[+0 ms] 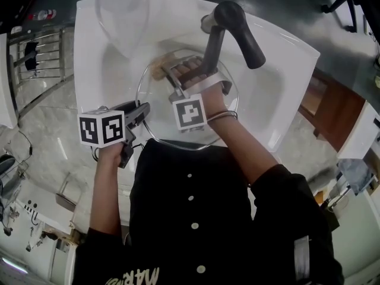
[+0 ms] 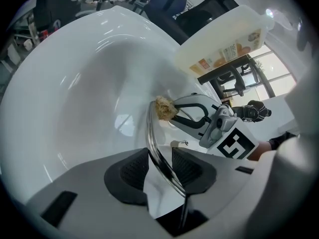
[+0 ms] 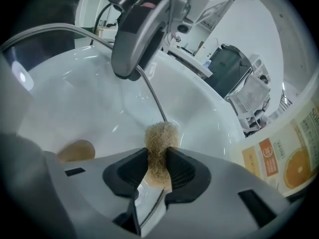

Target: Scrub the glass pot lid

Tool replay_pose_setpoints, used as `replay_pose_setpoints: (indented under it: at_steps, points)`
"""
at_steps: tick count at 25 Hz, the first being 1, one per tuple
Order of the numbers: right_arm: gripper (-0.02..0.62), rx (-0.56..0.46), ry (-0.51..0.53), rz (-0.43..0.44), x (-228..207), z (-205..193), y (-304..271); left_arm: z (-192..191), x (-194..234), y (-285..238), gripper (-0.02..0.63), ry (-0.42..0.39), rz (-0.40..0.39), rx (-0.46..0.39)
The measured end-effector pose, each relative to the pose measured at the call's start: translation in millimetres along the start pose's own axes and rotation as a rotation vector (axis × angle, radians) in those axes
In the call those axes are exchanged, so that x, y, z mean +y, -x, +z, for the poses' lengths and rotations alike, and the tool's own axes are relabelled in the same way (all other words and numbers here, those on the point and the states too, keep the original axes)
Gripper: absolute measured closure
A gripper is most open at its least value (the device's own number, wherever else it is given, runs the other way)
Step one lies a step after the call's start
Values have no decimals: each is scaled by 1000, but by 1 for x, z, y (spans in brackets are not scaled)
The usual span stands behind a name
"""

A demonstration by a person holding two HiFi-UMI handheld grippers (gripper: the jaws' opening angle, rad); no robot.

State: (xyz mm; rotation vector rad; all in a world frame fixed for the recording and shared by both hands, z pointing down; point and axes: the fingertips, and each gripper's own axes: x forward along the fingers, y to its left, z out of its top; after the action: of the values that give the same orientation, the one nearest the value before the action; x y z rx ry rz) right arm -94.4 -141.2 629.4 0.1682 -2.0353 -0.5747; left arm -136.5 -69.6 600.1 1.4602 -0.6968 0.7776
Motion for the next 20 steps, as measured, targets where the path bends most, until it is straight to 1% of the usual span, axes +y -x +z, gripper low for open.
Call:
replay_pose_setpoints:
  at_steps: [3,6,10,12,17,20]
  points:
    - [468,44,-26,14,0,-12,-2,0,3,0,443,0,13,-5]
    - [468,100,-47,31,2,-28,-3,0,2,0,444,4,7,-15]
    - [468,182,-69,96,11,-55,2,-1,-1,0,443,6,-5,-19]
    - [468,191,-75,109,12,-61,4,0,0,0,444,9,-4,-26]
    - [469,209,-45,137,21,-73,14,1,0,2,445,-3,15,-34]
    - [468,216,-31,165,29,-83,24,0,0,1,443,0,6,-38]
